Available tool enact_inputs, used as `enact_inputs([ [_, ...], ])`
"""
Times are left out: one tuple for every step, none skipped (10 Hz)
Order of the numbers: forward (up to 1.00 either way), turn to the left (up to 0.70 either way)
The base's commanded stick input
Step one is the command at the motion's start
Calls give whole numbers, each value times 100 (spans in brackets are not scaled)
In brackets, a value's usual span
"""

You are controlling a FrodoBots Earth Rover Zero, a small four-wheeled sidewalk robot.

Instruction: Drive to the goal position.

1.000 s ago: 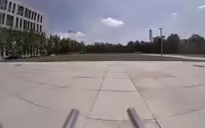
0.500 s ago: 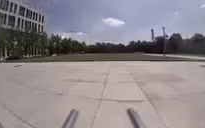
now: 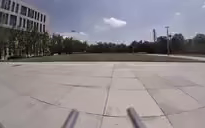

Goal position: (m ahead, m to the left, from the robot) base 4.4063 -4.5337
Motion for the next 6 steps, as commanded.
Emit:
enact_inputs([
  [70, 0],
  [70, 0],
  [70, -1],
  [70, -31],
  [70, -33],
  [70, -32],
])
